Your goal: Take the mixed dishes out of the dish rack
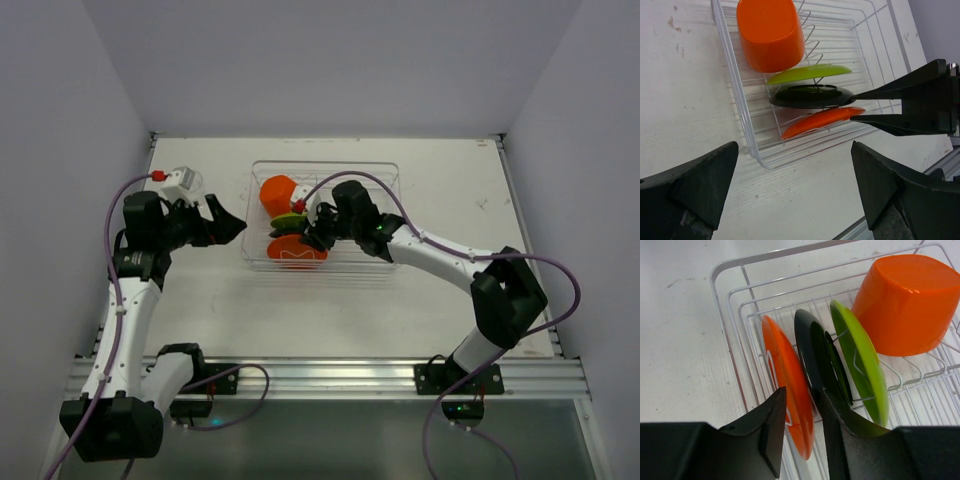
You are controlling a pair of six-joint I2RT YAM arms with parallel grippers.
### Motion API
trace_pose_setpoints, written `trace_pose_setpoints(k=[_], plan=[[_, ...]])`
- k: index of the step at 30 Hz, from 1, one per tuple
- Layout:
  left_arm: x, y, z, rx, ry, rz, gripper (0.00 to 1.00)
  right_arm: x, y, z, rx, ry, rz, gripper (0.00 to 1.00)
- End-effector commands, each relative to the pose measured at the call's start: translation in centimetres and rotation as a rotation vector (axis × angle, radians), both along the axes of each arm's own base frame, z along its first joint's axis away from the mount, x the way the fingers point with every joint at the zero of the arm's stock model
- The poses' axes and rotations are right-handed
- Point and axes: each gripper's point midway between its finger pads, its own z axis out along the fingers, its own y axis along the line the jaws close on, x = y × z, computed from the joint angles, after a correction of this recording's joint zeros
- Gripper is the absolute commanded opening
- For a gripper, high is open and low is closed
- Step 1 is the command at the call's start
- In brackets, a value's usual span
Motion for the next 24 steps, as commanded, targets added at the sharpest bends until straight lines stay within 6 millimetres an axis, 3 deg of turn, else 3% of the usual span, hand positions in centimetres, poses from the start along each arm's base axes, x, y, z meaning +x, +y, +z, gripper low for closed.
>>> trace_pose_setpoints(k=[1,10,17,19,20,24], plan=[[0.5,-0.4,0.5,-0.001,-0.039,-0.025,1.0,0.3,0.7,1.3,0.046,-0.017,0.016,0.36],[0.5,-0.3,0.4,0.005,-0.038,-0.02,1.0,0.4,0.5,0.5,0.025,-0.019,0.005,0.33],[0.5,-0.4,0.4,0.005,-0.04,-0.023,1.0,-0.6,0.7,0.5,0.017,-0.018,0.02,0.24],[0.5,-0.4,0.4,0.006,-0.039,-0.021,1.0,-0.8,0.8,0.4,0.009,-0.02,0.022,0.27],[0.5,-0.4,0.4,0.006,-0.039,-0.021,1.0,-0.9,0.9,0.3,0.007,-0.02,0.021,0.38],[0.5,-0.4,0.4,0.005,-0.038,-0.023,1.0,-1.0,0.9,0.1,-0.002,-0.023,0.018,0.4]])
